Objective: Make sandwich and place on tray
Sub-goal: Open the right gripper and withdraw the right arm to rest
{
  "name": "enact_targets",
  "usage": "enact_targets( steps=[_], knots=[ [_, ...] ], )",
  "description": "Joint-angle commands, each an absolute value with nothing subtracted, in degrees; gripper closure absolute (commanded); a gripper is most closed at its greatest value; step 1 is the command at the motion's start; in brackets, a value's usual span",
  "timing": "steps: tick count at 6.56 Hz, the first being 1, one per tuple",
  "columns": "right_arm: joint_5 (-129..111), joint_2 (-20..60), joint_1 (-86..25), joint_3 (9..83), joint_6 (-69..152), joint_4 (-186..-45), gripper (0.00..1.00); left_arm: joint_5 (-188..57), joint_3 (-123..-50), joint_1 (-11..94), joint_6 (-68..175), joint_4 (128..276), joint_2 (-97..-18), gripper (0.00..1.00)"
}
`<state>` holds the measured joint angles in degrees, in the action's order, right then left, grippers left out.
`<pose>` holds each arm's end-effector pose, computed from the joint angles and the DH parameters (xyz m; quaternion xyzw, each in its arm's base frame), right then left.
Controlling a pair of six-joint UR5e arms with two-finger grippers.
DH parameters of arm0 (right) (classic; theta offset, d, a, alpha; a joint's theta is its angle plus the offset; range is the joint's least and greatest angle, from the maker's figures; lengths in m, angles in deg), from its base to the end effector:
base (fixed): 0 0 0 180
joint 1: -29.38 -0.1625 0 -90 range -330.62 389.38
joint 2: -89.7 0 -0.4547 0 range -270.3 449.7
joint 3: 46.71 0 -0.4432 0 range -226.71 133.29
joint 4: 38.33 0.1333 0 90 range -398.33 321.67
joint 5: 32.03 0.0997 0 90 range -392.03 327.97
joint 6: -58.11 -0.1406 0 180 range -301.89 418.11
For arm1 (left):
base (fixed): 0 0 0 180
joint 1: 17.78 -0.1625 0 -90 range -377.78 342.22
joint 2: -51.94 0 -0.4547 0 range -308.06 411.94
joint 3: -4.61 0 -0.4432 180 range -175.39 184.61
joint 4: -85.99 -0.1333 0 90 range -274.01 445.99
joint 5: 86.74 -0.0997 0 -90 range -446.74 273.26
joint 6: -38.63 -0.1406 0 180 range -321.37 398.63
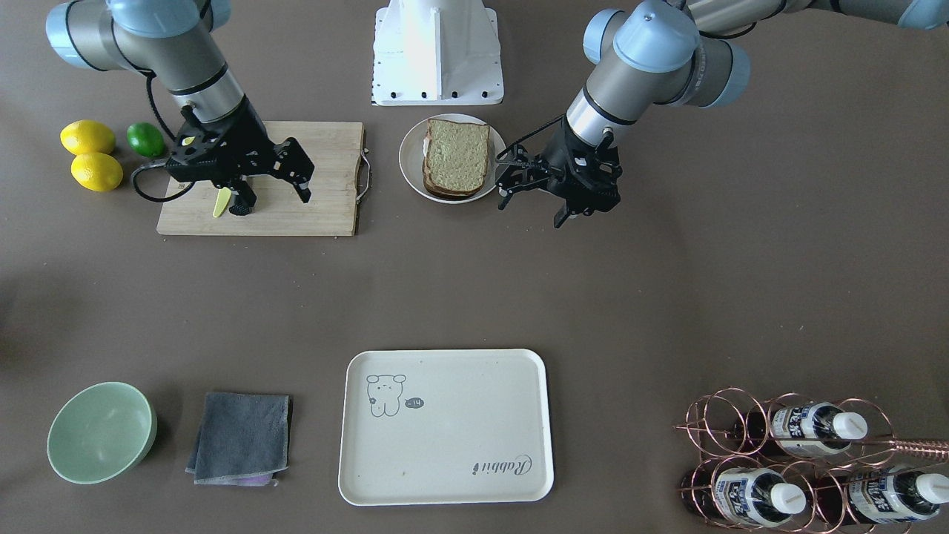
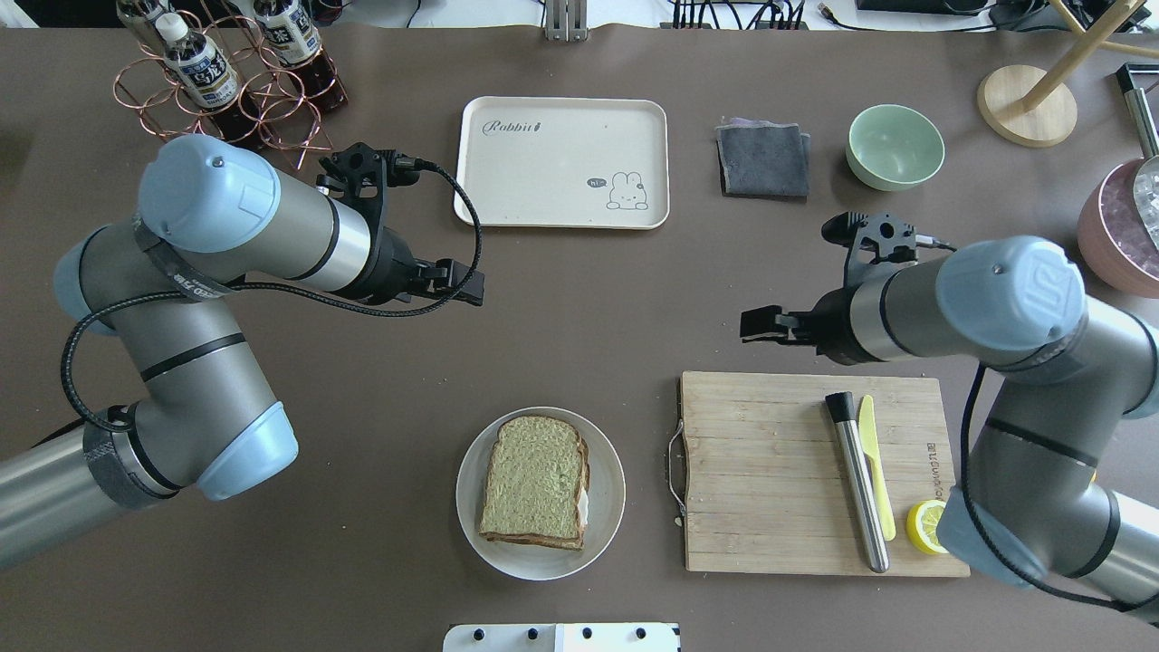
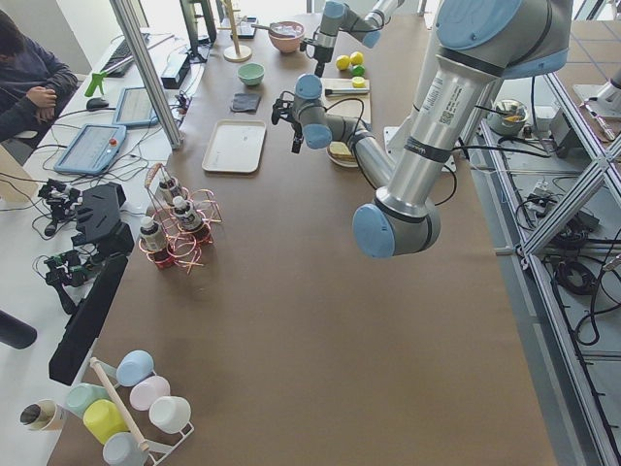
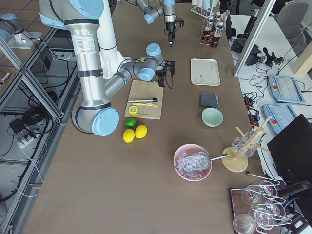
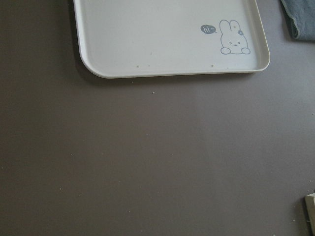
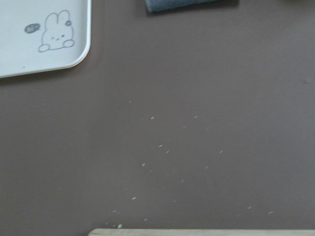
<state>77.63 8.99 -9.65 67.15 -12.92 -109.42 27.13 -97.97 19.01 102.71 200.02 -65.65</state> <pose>-0.4198 -0.4511 0.3717 0.0755 -0.4526 0.0804 0.8849 0.5216 -0.4854 0.2458 0.1209 0.5351 0.0309 0.8355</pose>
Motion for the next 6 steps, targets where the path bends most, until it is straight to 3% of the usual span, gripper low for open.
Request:
enact_targets(
  steps=[1, 3, 6],
  knots=[
    [86.9, 5.4, -24.4, 66.1, 10.2, -119.4, 0.00, 26.7, -99.2, 16.3, 106.2, 200.2, -64.4, 0.01],
    [87.2, 0.5, -36.3, 66.1, 32.4, -127.2, 0.00, 23.4, -99.3, 12.4, 106.5, 200.2, -62.6, 0.01],
    [99.7, -4.4, -51.5, 64.8, 48.9, -131.8, 0.00, 23.0, -99.3, 8.9, 110.9, 201.9, -60.1, 0.02]
  ],
)
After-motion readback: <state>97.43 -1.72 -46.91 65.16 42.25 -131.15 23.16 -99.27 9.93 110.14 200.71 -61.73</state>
